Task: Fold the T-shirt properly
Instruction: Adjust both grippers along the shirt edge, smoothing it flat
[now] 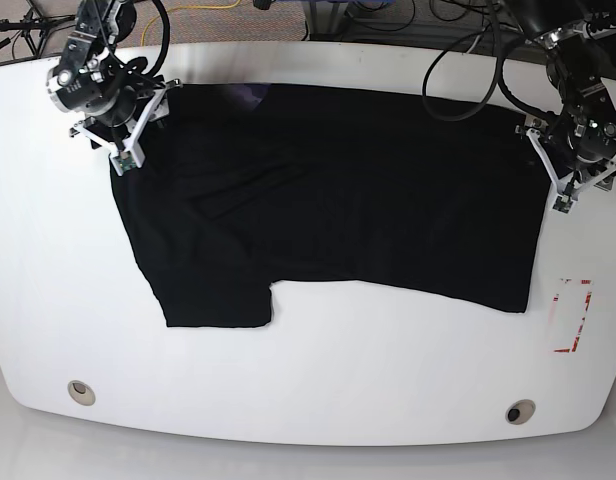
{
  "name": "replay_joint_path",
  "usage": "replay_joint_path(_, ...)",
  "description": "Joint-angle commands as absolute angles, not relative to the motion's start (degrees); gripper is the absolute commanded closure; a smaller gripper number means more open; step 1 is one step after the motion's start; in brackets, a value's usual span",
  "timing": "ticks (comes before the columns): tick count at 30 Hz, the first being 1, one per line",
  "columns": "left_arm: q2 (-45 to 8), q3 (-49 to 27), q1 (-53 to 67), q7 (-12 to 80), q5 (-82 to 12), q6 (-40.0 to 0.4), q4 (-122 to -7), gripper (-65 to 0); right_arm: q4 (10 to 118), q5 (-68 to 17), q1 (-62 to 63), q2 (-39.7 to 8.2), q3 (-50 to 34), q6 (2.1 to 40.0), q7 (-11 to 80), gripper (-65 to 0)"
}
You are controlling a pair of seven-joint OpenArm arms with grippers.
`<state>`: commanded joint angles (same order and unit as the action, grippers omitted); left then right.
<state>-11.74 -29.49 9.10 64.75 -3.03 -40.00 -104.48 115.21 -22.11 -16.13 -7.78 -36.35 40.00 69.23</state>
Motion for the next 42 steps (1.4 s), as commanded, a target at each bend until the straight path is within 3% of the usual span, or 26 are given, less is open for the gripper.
replay_joint_path(5, -11.74, -29.41, 10.42, 63.34, -2.95, -40.0, -103.43, -51.8, 115.21, -30.37, -14.55, -7.69, -41.27, 40.0, 69.76, -36.1)
replay_joint_path(11, -11.91, -29.49, 9.98, 62.99, -3.03, -40.0, -98.95, -51.8, 115.21, -40.48, -15.34, -7.52, -40.31, 40.0, 72.84, -28.4)
replay_joint_path(14, -11.91, -29.58, 9.98, 62.99, -3.03, -40.0, -98.42, -51.8, 115.03, -38.99, -17.01, -7.34, -36.88, 40.0, 72.92, -22.4)
replay_joint_path(21, -13.05, -29.67, 10.07, 62.99, -3.03, -40.0, -98.07, -51.7, 108.88, -26.59, -17.63, -7.25, -30.9, 40.0, 68.97, -4.4)
replay_joint_path(31, -14.29, -29.85, 12.35, 63.08, -3.03, -40.0, -98.42, -51.7, 100.62, -15.52, -17.71, -8.31, -30.9, 40.0, 63.16, -4.1)
replay_joint_path(42, -14.55, -31.87, 17.36, 63.08, -3.03, -40.0, -98.51, -51.7, 101.58, -14.37, -22.73, -8.22, -30.46, 40.0, 63.16, -4.1)
